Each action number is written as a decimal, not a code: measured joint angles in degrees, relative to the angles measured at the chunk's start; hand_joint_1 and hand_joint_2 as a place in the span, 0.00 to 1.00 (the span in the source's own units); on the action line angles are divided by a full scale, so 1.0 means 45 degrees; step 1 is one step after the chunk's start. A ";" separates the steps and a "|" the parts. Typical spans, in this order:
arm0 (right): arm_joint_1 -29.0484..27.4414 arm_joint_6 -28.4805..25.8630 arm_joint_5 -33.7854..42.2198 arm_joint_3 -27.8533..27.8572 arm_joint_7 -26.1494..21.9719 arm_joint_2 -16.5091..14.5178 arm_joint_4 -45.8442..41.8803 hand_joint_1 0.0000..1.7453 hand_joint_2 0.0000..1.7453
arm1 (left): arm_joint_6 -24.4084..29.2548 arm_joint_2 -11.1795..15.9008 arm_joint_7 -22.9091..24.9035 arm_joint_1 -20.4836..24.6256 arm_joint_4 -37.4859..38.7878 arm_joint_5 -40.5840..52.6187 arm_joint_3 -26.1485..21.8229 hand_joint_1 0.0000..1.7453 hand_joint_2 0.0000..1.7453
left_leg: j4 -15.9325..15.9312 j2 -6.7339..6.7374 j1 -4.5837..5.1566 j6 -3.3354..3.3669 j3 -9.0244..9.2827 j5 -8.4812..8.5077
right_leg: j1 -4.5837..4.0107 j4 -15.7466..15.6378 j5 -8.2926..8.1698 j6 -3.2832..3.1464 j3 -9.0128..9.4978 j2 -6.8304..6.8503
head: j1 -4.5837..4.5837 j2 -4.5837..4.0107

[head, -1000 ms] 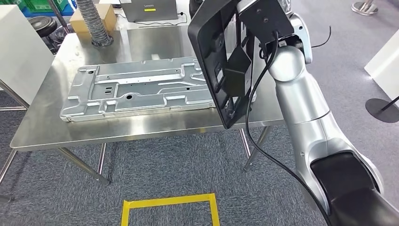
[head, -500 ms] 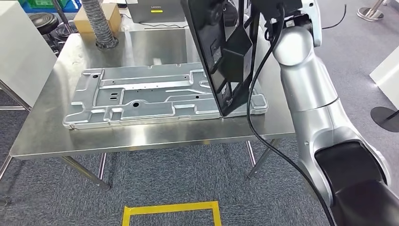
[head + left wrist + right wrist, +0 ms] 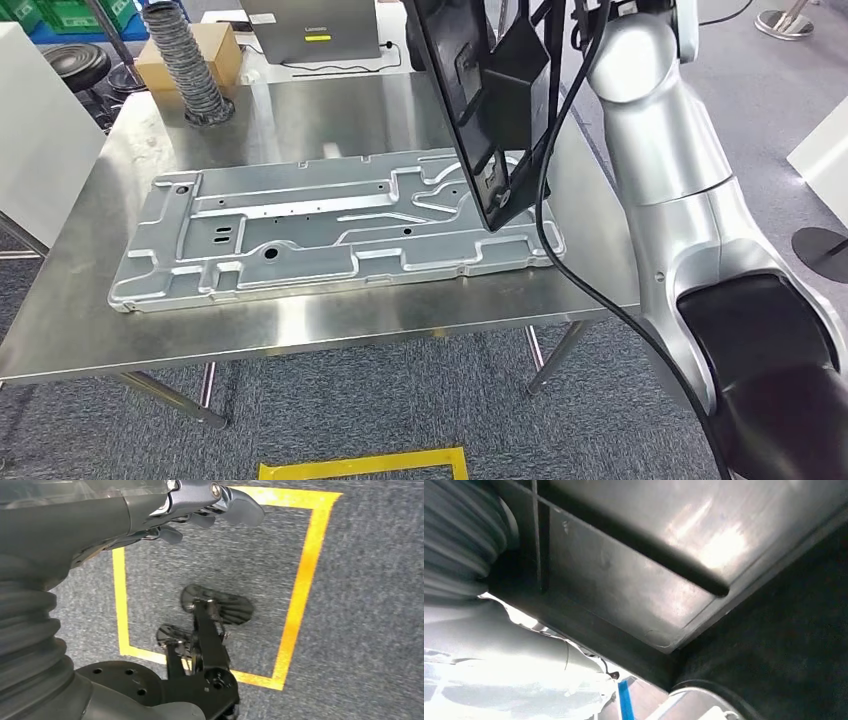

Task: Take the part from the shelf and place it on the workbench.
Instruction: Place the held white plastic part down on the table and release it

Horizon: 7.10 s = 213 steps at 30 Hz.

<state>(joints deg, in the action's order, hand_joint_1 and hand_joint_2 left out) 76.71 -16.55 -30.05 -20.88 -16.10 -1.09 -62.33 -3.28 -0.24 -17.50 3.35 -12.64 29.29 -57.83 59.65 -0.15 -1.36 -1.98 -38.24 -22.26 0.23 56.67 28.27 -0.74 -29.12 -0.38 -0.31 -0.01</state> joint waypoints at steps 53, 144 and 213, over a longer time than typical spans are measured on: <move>-0.0213 0.0763 0.0933 -0.0238 -0.0787 -0.0216 0.3375 0.00 0.00 | 0.0212 -0.0096 -0.1610 0.0213 0.0033 0.0186 -0.0506 0.00 0.00 | -0.0417 -0.0069 0.0115 0.0124 0.0813 -0.0545 | 0.0036 0.0290 -0.1086 0.0097 -0.1610 0.0051 | 0.0120 0.0001; 0.2441 0.6952 -0.4473 -0.0939 0.0110 -0.0979 0.8953 0.00 0.00 | 0.0187 -0.0617 -0.2317 0.0459 0.0036 0.1362 -0.1047 0.00 0.00 | -0.0253 -0.0056 0.0122 0.0179 0.0765 -0.0633 | 0.0041 0.0502 -0.1018 0.0156 -0.1743 0.0066 | 0.0088 0.0000; 0.2733 1.0457 -0.6778 -0.2546 0.0646 -0.1477 1.0013 0.00 0.00 | 0.0311 -0.0667 -0.2249 0.0606 0.0036 0.2083 -0.1328 0.00 0.00 | 0.3157 -0.0039 0.0089 -0.0110 -0.0873 -0.1960 | 0.0002 0.0236 -0.0997 -0.0168 -0.1396 0.0049 | -0.0046 0.0000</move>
<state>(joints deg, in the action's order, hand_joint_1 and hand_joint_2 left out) 89.00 30.51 -60.55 -32.34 -13.20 -7.74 -17.27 -1.88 -3.23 -27.62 6.07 -12.48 38.66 -63.81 73.86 -0.32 -0.96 -2.48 -42.17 -31.08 0.24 57.73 23.78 -1.50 -35.40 -0.16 -0.51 -0.01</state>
